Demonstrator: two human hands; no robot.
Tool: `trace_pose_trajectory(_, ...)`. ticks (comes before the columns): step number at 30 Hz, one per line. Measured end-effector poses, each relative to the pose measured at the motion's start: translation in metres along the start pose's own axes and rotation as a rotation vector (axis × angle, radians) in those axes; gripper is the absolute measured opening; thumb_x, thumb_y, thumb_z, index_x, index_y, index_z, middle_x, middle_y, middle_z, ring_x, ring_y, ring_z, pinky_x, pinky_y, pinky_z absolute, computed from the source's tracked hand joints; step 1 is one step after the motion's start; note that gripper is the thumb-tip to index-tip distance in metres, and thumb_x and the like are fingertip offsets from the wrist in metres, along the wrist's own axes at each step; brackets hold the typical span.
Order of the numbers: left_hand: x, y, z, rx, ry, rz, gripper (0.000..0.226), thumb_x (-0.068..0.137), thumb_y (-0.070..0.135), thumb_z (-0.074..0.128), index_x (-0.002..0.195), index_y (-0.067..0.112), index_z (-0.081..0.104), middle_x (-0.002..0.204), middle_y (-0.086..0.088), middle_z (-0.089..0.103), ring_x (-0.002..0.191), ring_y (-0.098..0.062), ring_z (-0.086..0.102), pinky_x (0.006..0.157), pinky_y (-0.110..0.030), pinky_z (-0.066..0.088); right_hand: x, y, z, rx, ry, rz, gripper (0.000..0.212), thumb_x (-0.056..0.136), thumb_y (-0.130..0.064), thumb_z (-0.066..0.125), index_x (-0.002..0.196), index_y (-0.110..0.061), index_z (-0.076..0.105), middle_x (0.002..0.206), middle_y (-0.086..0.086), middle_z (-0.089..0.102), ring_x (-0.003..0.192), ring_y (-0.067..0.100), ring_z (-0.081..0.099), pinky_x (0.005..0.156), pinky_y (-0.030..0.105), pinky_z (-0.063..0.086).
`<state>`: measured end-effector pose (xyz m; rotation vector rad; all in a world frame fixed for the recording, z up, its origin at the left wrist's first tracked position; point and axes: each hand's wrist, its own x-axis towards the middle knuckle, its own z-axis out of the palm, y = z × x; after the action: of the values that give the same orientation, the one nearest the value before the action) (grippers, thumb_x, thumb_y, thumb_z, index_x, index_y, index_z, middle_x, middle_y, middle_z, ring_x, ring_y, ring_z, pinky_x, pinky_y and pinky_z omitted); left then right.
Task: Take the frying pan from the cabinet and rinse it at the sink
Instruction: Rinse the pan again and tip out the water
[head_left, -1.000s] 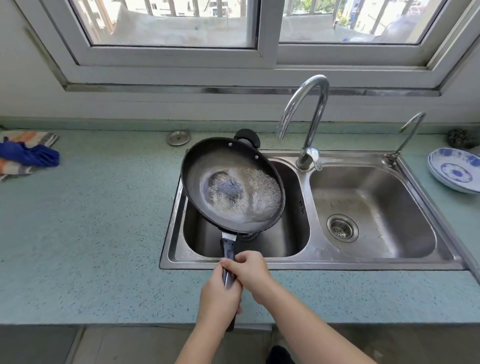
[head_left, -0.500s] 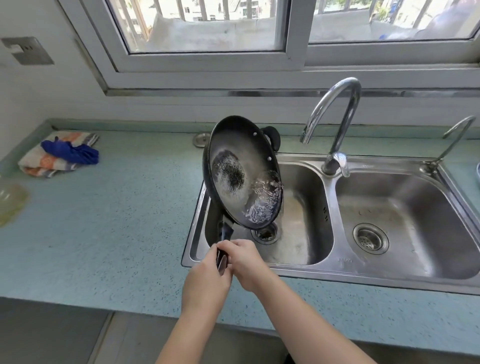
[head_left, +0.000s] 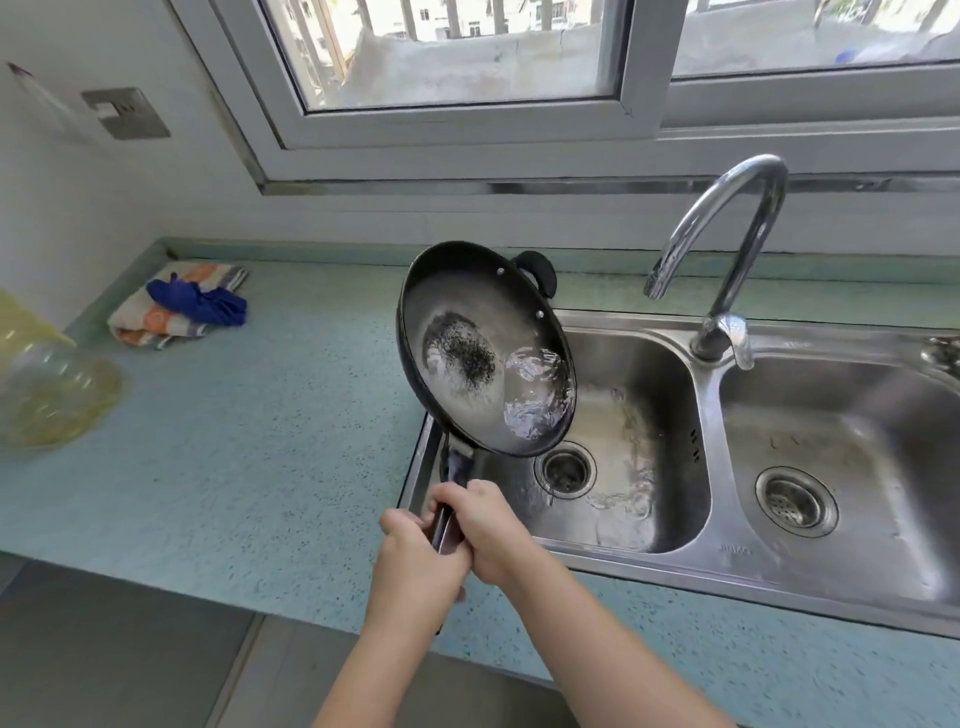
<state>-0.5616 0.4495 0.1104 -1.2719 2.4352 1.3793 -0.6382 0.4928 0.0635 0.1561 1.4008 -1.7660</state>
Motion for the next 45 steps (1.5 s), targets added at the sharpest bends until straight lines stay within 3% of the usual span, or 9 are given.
trace_pose_trajectory(3,0.0,-0.007,-0.005,-0.27,-0.199,-0.174,0.016,0.081,0.01,0.062,0.085,0.002,0.048,0.047,-0.005,0.061,0.034,-0.016,0.053,0.038,-0.021,0.041,0.0,0.002,0.001,0.034,-0.015,0.043,0.029,0.077,0.002,0.046,0.049,-0.004,0.045,0.041,0.007,0.05,0.044,0.022,0.052,0.05,0.026,0.043)
trace_pose_trajectory(7,-0.003,-0.011,-0.01,-0.646,-0.567,-0.423,0.013,0.087,0.009,0.048,0.074,0.011,0.047,0.046,-0.002,0.048,0.032,-0.009,0.039,0.035,-0.015,0.034,0.0,0.008,0.0,0.089,0.005,0.029,0.024,0.08,0.004,0.045,0.059,-0.006,0.043,0.037,0.003,0.048,0.038,0.015,0.054,0.055,0.029,0.045)
trace_pose_trajectory(9,-0.001,-0.011,-0.008,-0.699,-0.653,-0.456,0.013,0.082,0.01,0.046,0.07,0.014,0.043,0.044,0.001,0.041,0.03,-0.006,0.033,0.033,-0.015,0.031,-0.001,0.009,-0.003,0.114,-0.019,0.016,0.024,0.082,0.004,0.046,0.06,-0.007,0.043,0.037,0.003,0.048,0.037,0.013,0.053,0.057,0.031,0.046)
trace_pose_trajectory(13,-0.002,-0.011,-0.001,-0.57,-0.547,-0.347,0.019,0.087,0.002,0.043,0.073,0.015,0.039,0.044,0.002,0.036,0.029,-0.007,0.028,0.034,-0.014,0.027,-0.005,0.008,-0.009,0.081,-0.089,0.014,0.032,0.084,0.0,0.046,0.053,-0.007,0.046,0.042,0.003,0.051,0.045,0.016,0.055,0.05,0.022,0.047)
trace_pose_trajectory(20,-0.008,-0.007,0.001,-0.382,-0.413,-0.192,0.013,0.089,0.001,0.048,0.082,0.012,0.044,0.047,-0.002,0.044,0.032,-0.01,0.036,0.034,-0.016,0.032,-0.011,-0.001,-0.012,0.101,-0.137,0.019,0.031,0.088,-0.005,0.049,0.058,-0.007,0.047,0.051,0.006,0.05,0.046,0.015,0.05,0.051,0.023,0.046)
trace_pose_trajectory(30,-0.008,-0.007,0.008,0.002,-0.259,-0.042,0.016,0.085,0.008,0.046,0.078,0.023,0.047,0.056,-0.003,0.049,0.042,-0.017,0.044,0.041,-0.021,0.037,-0.012,-0.006,-0.008,-0.157,0.078,-0.009,0.018,0.086,-0.015,0.058,0.081,-0.011,0.042,0.065,0.003,0.051,0.063,0.019,0.051,0.066,0.035,0.044)
trace_pose_trajectory(36,-0.011,-0.009,0.007,0.211,-0.135,0.067,0.022,0.083,0.014,0.05,0.105,0.019,0.052,0.066,-0.003,0.054,0.06,-0.027,0.051,0.056,-0.035,0.045,-0.016,0.002,-0.008,0.081,0.0,-0.049,0.015,0.091,-0.009,0.049,0.079,-0.011,0.041,0.067,0.003,0.049,0.056,0.012,0.047,0.056,0.024,0.041)
trace_pose_trajectory(40,-0.016,-0.009,0.006,0.239,-0.062,0.118,0.013,0.084,0.015,0.053,0.095,0.022,0.05,0.07,-0.002,0.057,0.064,-0.026,0.051,0.054,-0.031,0.037,-0.02,0.001,-0.009,0.217,-0.08,-0.071,0.014,0.094,-0.007,0.047,0.082,-0.01,0.041,0.07,0.003,0.047,0.055,0.009,0.047,0.053,0.022,0.041)
trace_pose_trajectory(45,-0.022,-0.005,0.003,0.1,-0.03,0.126,0.013,0.084,0.015,0.057,0.077,0.025,0.052,0.058,0.003,0.055,0.054,-0.018,0.052,0.051,-0.029,0.038,-0.021,-0.001,-0.007,0.35,-0.135,-0.076,0.013,0.095,-0.005,0.045,0.083,-0.009,0.041,0.068,0.002,0.046,0.051,0.007,0.048,0.051,0.023,0.041)
